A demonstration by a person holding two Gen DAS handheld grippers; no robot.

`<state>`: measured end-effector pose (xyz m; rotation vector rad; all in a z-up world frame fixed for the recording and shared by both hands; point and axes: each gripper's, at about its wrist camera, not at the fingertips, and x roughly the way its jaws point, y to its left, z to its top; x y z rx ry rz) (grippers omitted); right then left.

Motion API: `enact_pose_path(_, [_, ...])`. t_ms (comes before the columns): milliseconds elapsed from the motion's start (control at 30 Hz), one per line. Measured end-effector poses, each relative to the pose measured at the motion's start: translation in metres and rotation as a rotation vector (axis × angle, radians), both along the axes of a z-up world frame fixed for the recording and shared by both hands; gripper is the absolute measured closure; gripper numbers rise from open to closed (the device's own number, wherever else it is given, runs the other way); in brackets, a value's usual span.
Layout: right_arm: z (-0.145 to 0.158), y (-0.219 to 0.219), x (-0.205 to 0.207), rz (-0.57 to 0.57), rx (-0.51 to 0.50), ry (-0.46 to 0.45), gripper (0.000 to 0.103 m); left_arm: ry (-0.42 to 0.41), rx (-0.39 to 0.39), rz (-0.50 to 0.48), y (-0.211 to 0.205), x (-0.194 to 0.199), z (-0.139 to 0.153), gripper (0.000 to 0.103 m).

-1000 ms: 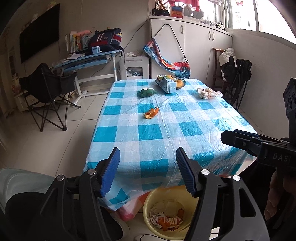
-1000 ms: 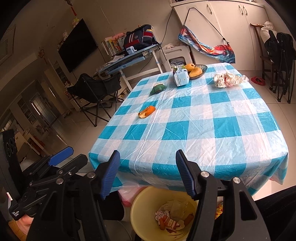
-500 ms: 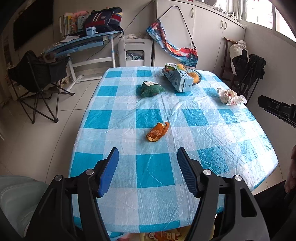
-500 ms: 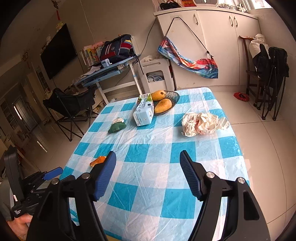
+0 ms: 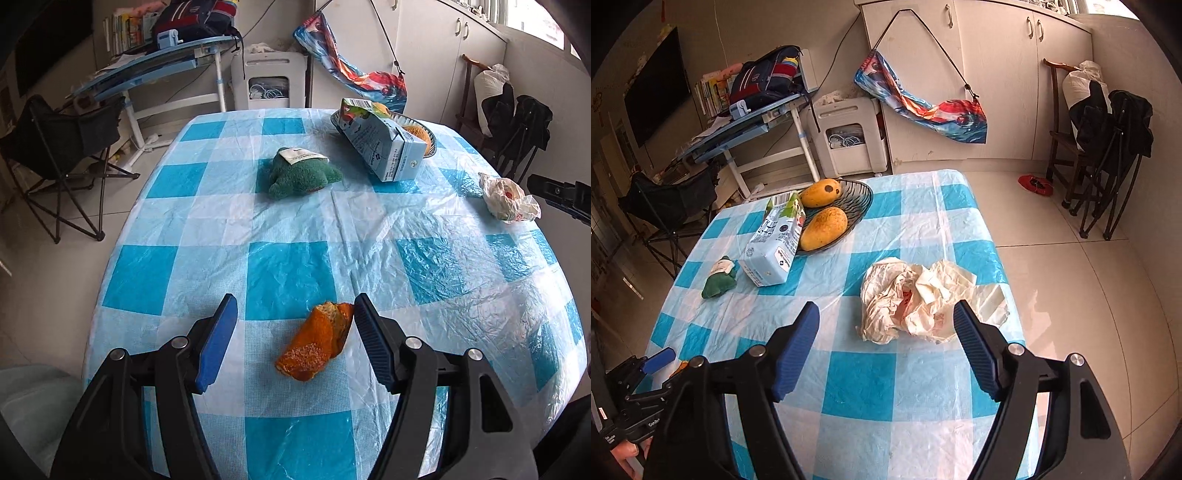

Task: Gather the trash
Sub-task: 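Grasp the crumpled white bag with the right gripper while the left grasps an orange peel, then carry the crumpled bag and peel over the basin and open both grippers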

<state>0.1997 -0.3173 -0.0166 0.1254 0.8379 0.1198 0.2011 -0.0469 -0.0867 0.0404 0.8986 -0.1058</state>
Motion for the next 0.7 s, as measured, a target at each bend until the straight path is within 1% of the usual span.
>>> enact_pose_path(33, [-0.002, 0.001, 0.003, 0.003, -0.017, 0.006, 0.031, 0.006, 0.006, -0.009, -0.002, 0.003, -0.001, 0.040])
enact_pose_path(100, [-0.008, 0.004, 0.011, 0.007, -0.037, 0.035, 0.030, 0.023, 0.019, -0.022, -0.005, 0.007, -0.005, 0.056])
enact_pose_path(133, [-0.011, 0.004, 0.014, 0.007, -0.034, 0.051, 0.030, 0.018, 0.030, -0.030, -0.008, 0.007, -0.005, 0.062])
enact_pose_path(200, [-0.017, 0.004, 0.021, 0.005, -0.037, 0.071, 0.030, 0.011, 0.034, -0.067, -0.012, 0.007, -0.004, 0.081])
enact_pose_path(267, [-0.022, 0.005, 0.026, 0.009, -0.062, 0.084, 0.030, 0.011, 0.034, -0.077, -0.014, 0.007, -0.003, 0.084])
enact_pose_path(300, [-0.026, 0.006, 0.029, 0.015, -0.065, 0.100, 0.035, 0.015, 0.018, -0.075, -0.012, 0.006, -0.002, 0.085])
enact_pose_path(333, [-0.030, 0.006, 0.032, 0.025, -0.056, 0.122, 0.060, 0.021, -0.004, -0.070, -0.008, 0.006, -0.002, 0.086])
enact_pose_path(367, [-0.034, 0.007, 0.033, 0.042, -0.034, 0.152, 0.068, 0.031, -0.029, -0.060, -0.004, 0.005, -0.001, 0.087])
enact_pose_path(400, [-0.036, 0.008, 0.032, 0.054, -0.019, 0.164, 0.069, 0.039, -0.056, -0.048, 0.002, 0.004, 0.000, 0.087])
enact_pose_path(433, [-0.033, 0.011, 0.030, 0.070, -0.017, 0.157, 0.073, 0.046, -0.083, -0.036, 0.008, 0.003, 0.001, 0.087])
enact_pose_path(500, [-0.026, 0.017, 0.023, 0.118, 0.009, 0.145, 0.079, 0.056, -0.141, -0.009, 0.021, -0.002, 0.004, 0.087])
enact_pose_path(567, [-0.020, 0.025, 0.016, 0.175, 0.079, 0.134, 0.079, 0.054, -0.186, 0.018, 0.033, -0.009, 0.009, 0.087])
enact_pose_path(700, [-0.010, 0.049, -0.004, 0.270, 0.191, 0.131, 0.079, 0.028, -0.236, 0.046, 0.050, -0.027, 0.022, 0.087])
